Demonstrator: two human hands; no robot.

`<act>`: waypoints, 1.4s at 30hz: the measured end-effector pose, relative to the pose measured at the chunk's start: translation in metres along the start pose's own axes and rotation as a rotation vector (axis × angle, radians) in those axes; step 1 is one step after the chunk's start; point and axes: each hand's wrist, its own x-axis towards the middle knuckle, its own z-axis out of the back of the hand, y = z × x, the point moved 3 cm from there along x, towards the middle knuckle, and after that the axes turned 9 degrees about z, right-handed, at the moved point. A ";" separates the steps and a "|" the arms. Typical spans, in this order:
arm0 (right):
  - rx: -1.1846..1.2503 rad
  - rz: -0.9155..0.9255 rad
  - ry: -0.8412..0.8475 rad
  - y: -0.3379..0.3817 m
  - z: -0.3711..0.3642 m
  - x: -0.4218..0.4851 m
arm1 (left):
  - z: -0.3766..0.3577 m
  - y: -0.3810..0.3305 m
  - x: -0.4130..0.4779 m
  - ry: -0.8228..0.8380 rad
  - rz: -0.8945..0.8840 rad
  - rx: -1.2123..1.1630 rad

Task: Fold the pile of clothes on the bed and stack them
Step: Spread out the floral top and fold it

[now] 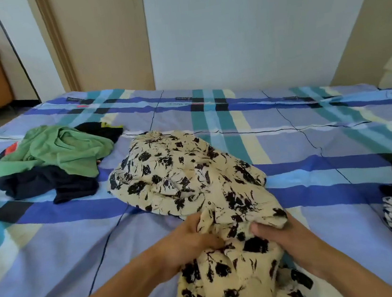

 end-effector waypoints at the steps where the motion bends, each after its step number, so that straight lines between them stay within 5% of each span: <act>1: 0.014 -0.029 -0.015 -0.003 -0.001 -0.001 | -0.005 -0.001 -0.001 0.021 -0.025 0.063; 14: 0.203 0.102 -0.343 0.015 0.070 0.018 | 0.065 -0.049 -0.004 -0.202 -0.163 0.228; 20: 0.214 0.132 -0.367 0.000 0.087 0.016 | 0.157 -0.043 -0.005 -0.791 -0.102 0.281; 24: -0.065 0.024 -0.127 -0.012 0.057 0.011 | 0.184 -0.031 -0.011 -1.161 0.113 0.731; 26: -0.190 -0.009 -0.009 -0.016 0.033 0.009 | 0.151 -0.037 -0.012 -1.086 -0.117 0.827; 28: -0.210 0.004 0.081 -0.020 0.012 0.007 | 0.095 -0.038 -0.010 -0.759 -0.315 0.791; 31: -0.087 0.013 0.200 -0.021 -0.011 0.002 | 0.024 -0.014 0.004 -0.400 -0.212 0.908; 35: 0.166 0.021 0.311 -0.017 -0.022 -0.003 | 0.019 0.011 0.027 -0.385 -0.116 1.165; 37: 0.054 0.066 0.279 -0.015 -0.017 -0.001 | 0.031 0.006 0.033 -0.439 -0.171 1.195; 42: -0.352 0.176 -0.124 -0.025 0.012 0.002 | 0.047 -0.018 0.026 -0.498 -0.322 0.737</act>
